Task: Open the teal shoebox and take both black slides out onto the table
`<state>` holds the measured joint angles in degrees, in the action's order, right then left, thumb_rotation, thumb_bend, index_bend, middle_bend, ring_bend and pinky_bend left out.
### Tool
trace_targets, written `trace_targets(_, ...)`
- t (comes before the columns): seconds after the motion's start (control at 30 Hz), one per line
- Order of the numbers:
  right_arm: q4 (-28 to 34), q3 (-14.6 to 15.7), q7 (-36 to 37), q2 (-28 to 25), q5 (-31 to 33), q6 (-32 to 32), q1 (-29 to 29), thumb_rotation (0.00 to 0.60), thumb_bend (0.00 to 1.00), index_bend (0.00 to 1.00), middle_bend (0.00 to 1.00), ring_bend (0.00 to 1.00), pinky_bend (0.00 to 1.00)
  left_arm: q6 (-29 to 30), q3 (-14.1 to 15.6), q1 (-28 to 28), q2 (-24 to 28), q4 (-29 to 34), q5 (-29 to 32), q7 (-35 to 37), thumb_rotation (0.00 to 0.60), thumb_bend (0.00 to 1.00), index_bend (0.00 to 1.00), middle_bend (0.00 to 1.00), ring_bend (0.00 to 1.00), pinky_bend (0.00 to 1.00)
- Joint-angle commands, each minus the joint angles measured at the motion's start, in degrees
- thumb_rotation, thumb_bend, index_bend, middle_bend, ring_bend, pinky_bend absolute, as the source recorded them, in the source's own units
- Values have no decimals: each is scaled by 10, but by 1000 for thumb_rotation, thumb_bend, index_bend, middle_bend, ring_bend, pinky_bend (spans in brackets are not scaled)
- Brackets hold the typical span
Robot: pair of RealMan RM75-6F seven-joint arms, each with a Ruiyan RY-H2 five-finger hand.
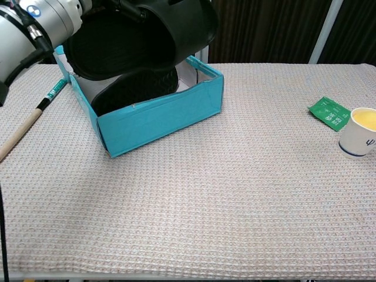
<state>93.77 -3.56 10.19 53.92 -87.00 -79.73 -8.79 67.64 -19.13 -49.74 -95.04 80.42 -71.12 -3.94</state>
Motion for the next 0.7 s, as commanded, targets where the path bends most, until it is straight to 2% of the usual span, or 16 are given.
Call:
trace_targets(0.03, 0, 0, 0, 1, -1, -1, 0, 600, 173, 49, 47, 0, 0, -20, 34, 13, 37, 80, -24, -17, 600, 420, 222, 418, 213, 233)
trace_targets(0.17, -1, 1, 1, 1, -3, -3, 1, 600, 172, 49, 47, 0, 0, -47, 63, 10, 39, 124, -29, -49, 600, 419, 220, 418, 213, 232)
trace_targets(0.37, -1, 2, 2, 0, -2, -6, 4, 600, 172, 49, 47, 0, 0, -96, 88, 1, 29, 162, -17, -65, 600, 420, 218, 418, 213, 231)
trace_targets(0.57, -1, 2, 3, 1, -4, -6, 4, 600, 172, 48, 47, 0, 0, -146, 97, -16, 27, 186, 9, -78, 591, 420, 207, 414, 213, 223)
trace_targets(0.6, -1, 2, 3, 1, -3, -6, 4, 600, 172, 48, 48, 0, 0, -153, 97, -19, 28, 186, 16, -84, 572, 402, 181, 395, 210, 218)
trace_targets(0.7, -2, 2, 4, 1, -5, -7, 4, 600, 171, 49, 47, 0, 0, -168, 93, -30, 32, 181, 50, -116, 444, 239, 76, 218, 114, 189)
